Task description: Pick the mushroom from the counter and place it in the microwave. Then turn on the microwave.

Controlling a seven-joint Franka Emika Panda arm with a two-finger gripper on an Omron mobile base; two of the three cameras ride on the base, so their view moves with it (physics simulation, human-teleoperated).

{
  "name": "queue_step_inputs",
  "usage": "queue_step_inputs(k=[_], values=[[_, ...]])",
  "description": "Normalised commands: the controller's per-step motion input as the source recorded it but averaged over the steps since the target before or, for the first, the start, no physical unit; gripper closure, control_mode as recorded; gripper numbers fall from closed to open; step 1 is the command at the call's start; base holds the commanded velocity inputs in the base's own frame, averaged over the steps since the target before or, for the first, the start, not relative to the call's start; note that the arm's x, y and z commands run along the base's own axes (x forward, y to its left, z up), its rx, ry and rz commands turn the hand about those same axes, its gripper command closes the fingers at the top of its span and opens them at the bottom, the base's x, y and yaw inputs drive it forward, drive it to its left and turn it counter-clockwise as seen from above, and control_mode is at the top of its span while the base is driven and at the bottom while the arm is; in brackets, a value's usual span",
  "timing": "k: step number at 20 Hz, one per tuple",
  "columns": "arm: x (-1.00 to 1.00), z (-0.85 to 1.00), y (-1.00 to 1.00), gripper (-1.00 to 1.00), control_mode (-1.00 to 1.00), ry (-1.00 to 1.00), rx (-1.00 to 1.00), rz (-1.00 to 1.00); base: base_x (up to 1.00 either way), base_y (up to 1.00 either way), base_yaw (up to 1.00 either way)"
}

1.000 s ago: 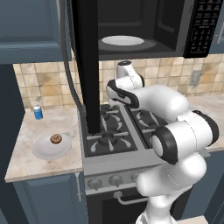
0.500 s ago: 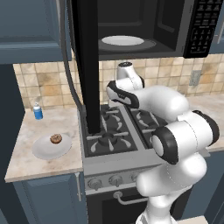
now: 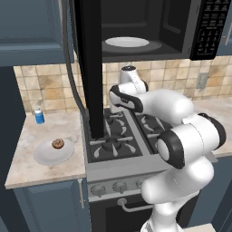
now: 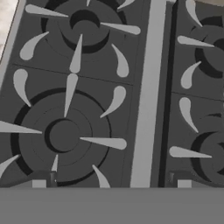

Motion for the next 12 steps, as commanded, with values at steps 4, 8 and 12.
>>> queue_step_inputs(k=[4, 8, 12], values=[[0.06, -0.08, 0.15, -1.00, -1.00, 0.00, 0.00, 0.11, 0.00, 0.00, 0.00], [0.04, -0.07, 0.15, -1.00, -1.00, 0.00, 0.00, 0.11, 0.00, 0.00, 0.00], [0.00, -0.08, 0.13, -1.00, -1.00, -0.01, 0.00, 0.08, 0.00, 0.00, 0.00]])
